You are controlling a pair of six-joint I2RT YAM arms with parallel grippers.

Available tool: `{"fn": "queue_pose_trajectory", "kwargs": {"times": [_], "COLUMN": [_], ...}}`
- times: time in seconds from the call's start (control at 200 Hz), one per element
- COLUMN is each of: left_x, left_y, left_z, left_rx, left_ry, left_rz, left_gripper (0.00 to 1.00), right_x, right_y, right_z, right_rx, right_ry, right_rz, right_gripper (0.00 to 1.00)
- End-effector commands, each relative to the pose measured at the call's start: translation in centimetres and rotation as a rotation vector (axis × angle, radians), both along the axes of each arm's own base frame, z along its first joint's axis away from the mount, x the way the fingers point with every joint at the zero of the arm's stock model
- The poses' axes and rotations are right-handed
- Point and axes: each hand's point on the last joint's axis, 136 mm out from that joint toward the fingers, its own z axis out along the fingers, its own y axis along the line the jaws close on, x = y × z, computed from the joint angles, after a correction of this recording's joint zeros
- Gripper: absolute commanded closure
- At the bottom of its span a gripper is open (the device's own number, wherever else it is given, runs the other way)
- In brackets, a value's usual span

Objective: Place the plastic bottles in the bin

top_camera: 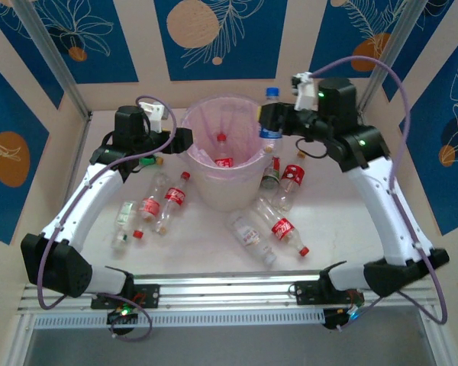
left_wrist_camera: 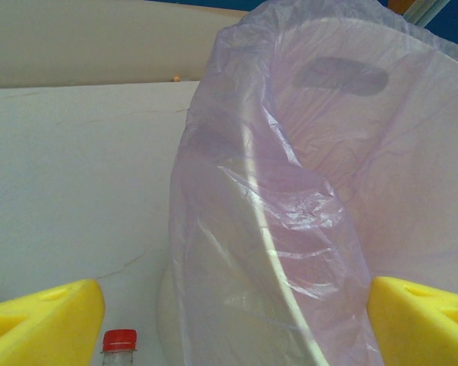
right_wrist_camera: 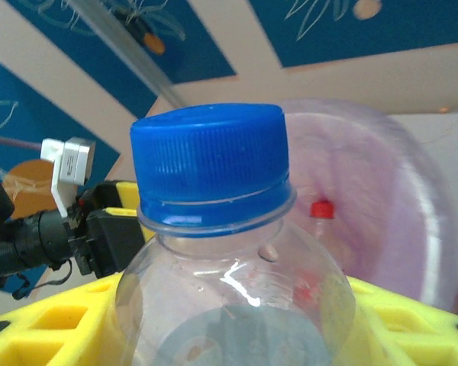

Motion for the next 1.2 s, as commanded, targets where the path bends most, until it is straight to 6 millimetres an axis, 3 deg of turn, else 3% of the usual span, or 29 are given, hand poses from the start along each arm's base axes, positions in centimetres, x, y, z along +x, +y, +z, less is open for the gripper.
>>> {"fn": "queue_pose_trajectory", "kwargs": {"times": [0.0, 0.165, 0.36, 0.88, 1.195], "left_x": [-1.3, -1.4, -1.4, -1.3, -1.2], "left_y": [0.4, 0.4, 0.4, 0.4, 0.4], "left_z": [-4.2, -4.0, -3.8, -4.2, -4.3], "left_rx": [0.059, 0.058, 0.057, 0.053, 0.058], "left_ry": [0.132, 0.126, 0.122, 0.129, 0.132], "left_rz": [-0.005, -0.005, -0.005, -0.004, -0.004], "left_gripper": [0.11, 0.11, 0.11, 0.12, 0.12], "right_x": [0.5, 1.8, 3.1, 4.5, 4.7], "right_y": [3.3, 6.8, 9.1, 11.3, 12.3], "right_z": [-0.7, -3.3, -7.7, -20.4, -25.3], "right_rx": [-0.038, -0.117, -0.213, -0.494, -0.583], "right_ry": [0.001, 0.051, 0.127, 0.301, 0.36], "right_rz": [0.097, 0.159, 0.206, 0.298, 0.322], "right_gripper": [0.52, 0.52, 0.52, 0.52, 0.36]}}
